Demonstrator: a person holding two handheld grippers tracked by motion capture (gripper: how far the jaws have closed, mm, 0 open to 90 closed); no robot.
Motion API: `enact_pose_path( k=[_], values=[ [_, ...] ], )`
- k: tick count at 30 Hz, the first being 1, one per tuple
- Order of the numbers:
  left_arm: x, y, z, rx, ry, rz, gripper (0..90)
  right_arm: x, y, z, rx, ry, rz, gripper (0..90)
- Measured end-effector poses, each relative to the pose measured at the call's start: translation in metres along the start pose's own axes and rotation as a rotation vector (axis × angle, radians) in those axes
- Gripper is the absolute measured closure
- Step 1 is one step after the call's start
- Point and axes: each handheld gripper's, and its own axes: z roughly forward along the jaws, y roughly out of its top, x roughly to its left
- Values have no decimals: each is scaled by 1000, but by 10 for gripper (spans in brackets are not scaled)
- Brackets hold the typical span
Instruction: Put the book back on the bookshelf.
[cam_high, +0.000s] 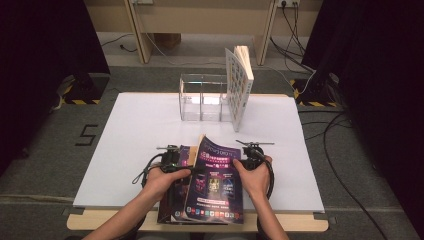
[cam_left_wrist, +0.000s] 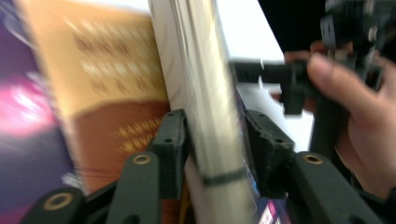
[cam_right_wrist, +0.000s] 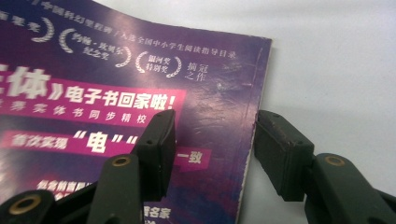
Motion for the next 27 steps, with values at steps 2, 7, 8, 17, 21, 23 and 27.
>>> enact_pose_path(
  k=[2, 7, 8, 17, 21, 23, 27],
  values=[
    [3, -5, 6, 34, 35, 39, 696, 0, 0, 0, 0, 1, 0, 489],
    [13, -9, 7, 33, 7, 15, 765, -4, 6, 1, 29, 28, 3, 482],
    [13, -8, 7, 37, 8, 15, 766, -5, 9, 2, 34, 28, -1, 480],
    [19, -6, 9, 47, 2, -6, 755, -10, 38, 18, 54, 37, 13, 472],
    [22, -5, 10, 53, 15, 4, 725, -15, 44, 20, 65, 55, 30, 483],
    [24, -4, 10, 57, 13, -2, 720, -17, 47, 21, 67, 68, 40, 490],
    [25, -2, 10, 60, 13, 0, 721, -20, 52, 24, 72, 76, 54, 499]
  ],
)
